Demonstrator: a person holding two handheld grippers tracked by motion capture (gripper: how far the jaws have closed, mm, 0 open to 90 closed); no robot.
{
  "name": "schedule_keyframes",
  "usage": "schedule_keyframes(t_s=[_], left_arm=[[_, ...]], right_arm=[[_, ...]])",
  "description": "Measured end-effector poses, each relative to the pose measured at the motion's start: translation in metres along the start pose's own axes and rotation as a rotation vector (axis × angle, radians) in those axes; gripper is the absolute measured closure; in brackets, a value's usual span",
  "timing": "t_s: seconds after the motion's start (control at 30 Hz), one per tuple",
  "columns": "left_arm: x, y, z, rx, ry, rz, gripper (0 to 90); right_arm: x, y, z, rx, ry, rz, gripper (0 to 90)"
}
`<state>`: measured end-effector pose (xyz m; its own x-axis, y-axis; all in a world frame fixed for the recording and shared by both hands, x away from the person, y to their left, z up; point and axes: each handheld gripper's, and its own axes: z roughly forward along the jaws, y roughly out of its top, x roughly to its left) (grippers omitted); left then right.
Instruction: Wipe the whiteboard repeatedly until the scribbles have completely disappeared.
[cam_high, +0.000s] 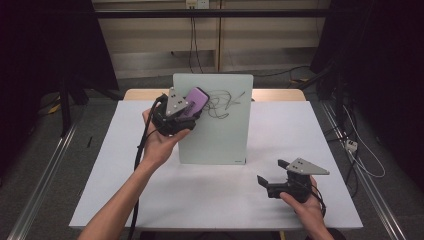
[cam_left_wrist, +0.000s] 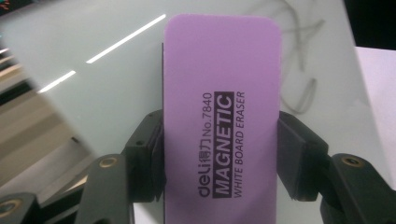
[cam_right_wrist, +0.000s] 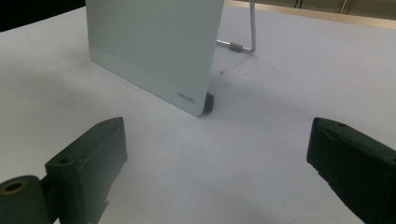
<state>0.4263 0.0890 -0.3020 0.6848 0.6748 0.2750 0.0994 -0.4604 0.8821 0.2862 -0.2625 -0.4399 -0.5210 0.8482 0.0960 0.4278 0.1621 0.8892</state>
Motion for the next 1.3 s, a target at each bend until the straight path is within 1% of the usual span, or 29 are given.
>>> schedule_keyframes(t_s=[0.07, 0.13, 0.27, 0.4, 0.5, 0.63, 0.7, 0.8, 0.93, 1.13, 1.2, 1.3], left_arm=[[0.005, 0.003, -0.003, -0.004, 0.013, -0.005, 41.3], [0.009, 0.004, -0.004, -0.004, 0.01, -0.01, 41.3], [0.007, 0.005, -0.002, -0.007, 0.022, -0.003, 41.3], [0.007, 0.007, -0.001, -0.007, 0.013, 0.0, 41.3], [0.004, 0.009, 0.001, -0.008, 0.011, 0.006, 41.3], [-0.004, 0.009, 0.006, 0.001, 0.002, 0.036, 41.3], [-0.008, 0.009, 0.008, -0.003, -0.002, 0.032, 41.3], [-0.014, 0.007, 0.011, 0.002, -0.014, 0.043, 41.3], [-0.027, 0.003, 0.017, 0.019, -0.031, 0.077, 41.2], [-0.043, -0.005, 0.025, 0.043, -0.067, 0.107, 41.2], [-0.047, -0.007, 0.027, 0.046, -0.079, 0.108, 41.2], [-0.055, -0.011, 0.031, 0.063, -0.087, 0.138, 41.2]], right_arm=[[0.0, 0.0, 0.0, 0.001, 0.001, 0.003, 5.0], [0.001, 0.0, 0.001, 0.001, 0.002, 0.002, 5.0], [0.001, 0.0, 0.001, 0.003, 0.002, -0.002, 5.0], [0.001, 0.0, 0.001, 0.003, 0.002, -0.002, 5.0], [0.001, 0.0, 0.001, 0.004, 0.001, -0.001, 5.0], [0.001, 0.0, 0.001, 0.003, 0.001, -0.002, 5.0], [0.001, 0.0, 0.001, 0.002, 0.003, -0.002, 5.0], [0.001, 0.0, 0.001, 0.0, 0.003, 0.0, 5.0], [0.001, 0.0, 0.001, 0.0, 0.003, 0.001, 5.0], [0.001, 0.0, 0.0, 0.001, 0.003, 0.0, 5.0], [0.001, 0.0, 0.0, 0.0, 0.004, 0.0, 5.0], [0.001, 0.0, 0.001, 0.001, 0.004, -0.002, 5.0]])
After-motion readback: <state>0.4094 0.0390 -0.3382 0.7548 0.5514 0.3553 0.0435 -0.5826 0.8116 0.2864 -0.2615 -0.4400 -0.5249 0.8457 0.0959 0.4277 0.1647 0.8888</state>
